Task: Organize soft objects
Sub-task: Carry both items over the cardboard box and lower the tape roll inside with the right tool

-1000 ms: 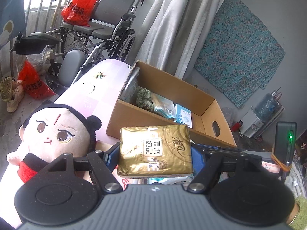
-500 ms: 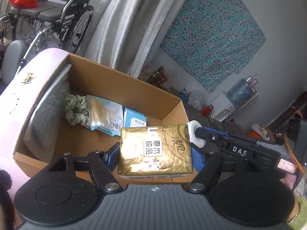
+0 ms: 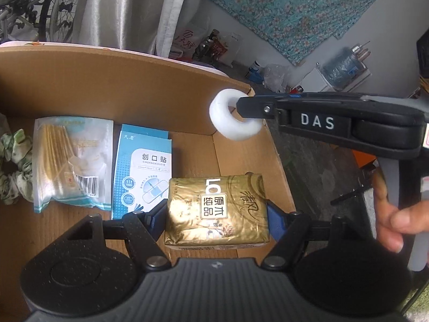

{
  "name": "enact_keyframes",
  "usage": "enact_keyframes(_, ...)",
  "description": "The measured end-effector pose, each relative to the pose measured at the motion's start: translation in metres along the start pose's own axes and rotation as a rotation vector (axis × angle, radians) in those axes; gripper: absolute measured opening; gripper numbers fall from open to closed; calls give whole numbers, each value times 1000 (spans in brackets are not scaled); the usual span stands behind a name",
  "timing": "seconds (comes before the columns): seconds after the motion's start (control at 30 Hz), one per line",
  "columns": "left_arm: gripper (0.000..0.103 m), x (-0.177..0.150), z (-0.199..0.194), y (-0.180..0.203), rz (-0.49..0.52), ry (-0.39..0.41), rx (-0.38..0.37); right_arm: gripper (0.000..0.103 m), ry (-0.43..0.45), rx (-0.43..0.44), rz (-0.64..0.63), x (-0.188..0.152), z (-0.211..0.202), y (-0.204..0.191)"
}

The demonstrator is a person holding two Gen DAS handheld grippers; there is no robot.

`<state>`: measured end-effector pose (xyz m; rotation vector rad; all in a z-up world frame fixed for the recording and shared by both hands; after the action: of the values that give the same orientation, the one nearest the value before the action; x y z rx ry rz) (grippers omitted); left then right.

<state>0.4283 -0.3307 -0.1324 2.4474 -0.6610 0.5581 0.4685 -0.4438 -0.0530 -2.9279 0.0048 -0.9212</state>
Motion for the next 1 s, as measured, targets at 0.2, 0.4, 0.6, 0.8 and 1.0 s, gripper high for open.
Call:
enact_keyframes(0.2,74,7,30,7,40,-48,22,12,-66,-17,-69,-3,31,-3)
enact_keyframes(0.4,74,7,54,4,13,-91,-34,13,-97,-31,-100,1,49,-4)
enact_keyframes(0.6,74,7,72,-6,-45,-120,-56,12,-111,-34,-109,-1,60,-3)
enact_keyframes(0.8,74,9,80,-10,-59,-130,-50,13,-114,-32,-103,-2,67,-1)
enact_keyframes(1.0,74,12,85,-10,-84,-127,-54,13,-77,-30,-83,6,58,7)
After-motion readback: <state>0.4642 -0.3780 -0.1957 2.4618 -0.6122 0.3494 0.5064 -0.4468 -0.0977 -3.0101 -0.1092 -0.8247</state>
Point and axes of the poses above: each gripper's, at about its wrist camera, not at the fingertips, and z roughly the way its jaws point, y to its right, x to its top, the point moved 9 cm from there along z, roughly the way its jaws point, and after that the axes turned 8 degrees about z, right-handed, at the moved point
